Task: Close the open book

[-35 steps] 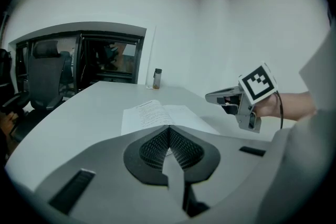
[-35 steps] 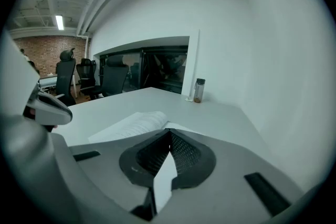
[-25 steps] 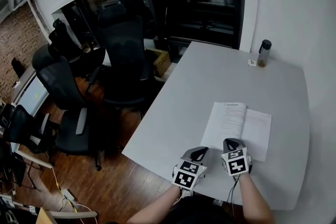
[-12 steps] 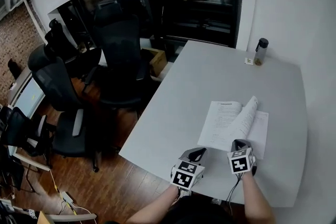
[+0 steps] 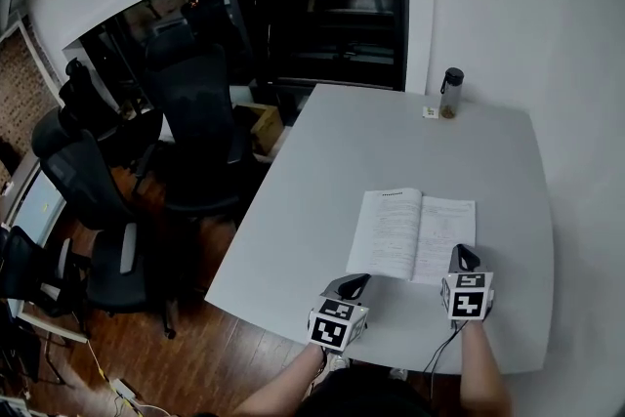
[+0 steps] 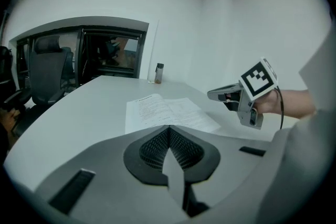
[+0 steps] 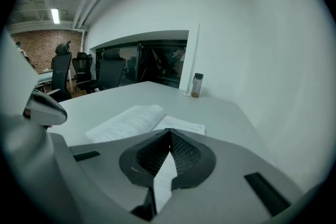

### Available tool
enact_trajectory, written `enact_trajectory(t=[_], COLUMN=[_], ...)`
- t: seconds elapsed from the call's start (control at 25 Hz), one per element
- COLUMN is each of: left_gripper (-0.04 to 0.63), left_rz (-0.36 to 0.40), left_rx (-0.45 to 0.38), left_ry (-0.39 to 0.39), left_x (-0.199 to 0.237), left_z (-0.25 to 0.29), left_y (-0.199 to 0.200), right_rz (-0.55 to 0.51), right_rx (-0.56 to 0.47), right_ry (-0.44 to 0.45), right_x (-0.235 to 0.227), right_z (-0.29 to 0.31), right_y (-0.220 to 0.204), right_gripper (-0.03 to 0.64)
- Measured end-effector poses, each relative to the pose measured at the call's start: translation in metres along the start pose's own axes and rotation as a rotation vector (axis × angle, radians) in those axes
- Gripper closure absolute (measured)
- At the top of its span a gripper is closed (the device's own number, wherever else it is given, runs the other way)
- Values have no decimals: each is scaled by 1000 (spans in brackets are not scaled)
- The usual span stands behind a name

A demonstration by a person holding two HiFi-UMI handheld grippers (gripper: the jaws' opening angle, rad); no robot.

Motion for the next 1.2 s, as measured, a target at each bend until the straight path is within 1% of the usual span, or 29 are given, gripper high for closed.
enact_trajectory(t=[0.12,0.24,0.48,0.6,0.72,0.8,1.0,1.2], left_gripper=[591,591,591,591,591,591,591,591], left_rz=[7,19,33,30,24,20,10,13], left_rx=[-12,-26,-50,-49,-42,-36,-20,-2], left_ry=[8,20,53,61,63,62,43,12], left_x=[1,4,21,28,33,35,32,19], left_z=[-2,-4,-17,-22,-26,-27,-23,-11], left_y=[7,15,27,25,19,15,7,1], right_rz=[-38,-72,-151,-204,-271,-279,-221,-129], right_rx=[-24,2,99,178,244,250,198,164], right_ry=[71,159,342,385,365,330,233,126], right_x=[28,66,140,161,162,153,117,68], right_z=[5,18,46,59,65,65,56,43], right_y=[12,11,-3,-18,-31,-33,-28,-29], right_gripper=[612,612,612,612,612,612,612,612])
Point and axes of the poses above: the fingertips, and each gripper's own axes: z forward along the fingers, x to its left, y out of its top, the point moved 3 cm from there along -z, backward along the fingers, and after that the axes turned 2 degrees about -y, right-handed, at the moved point
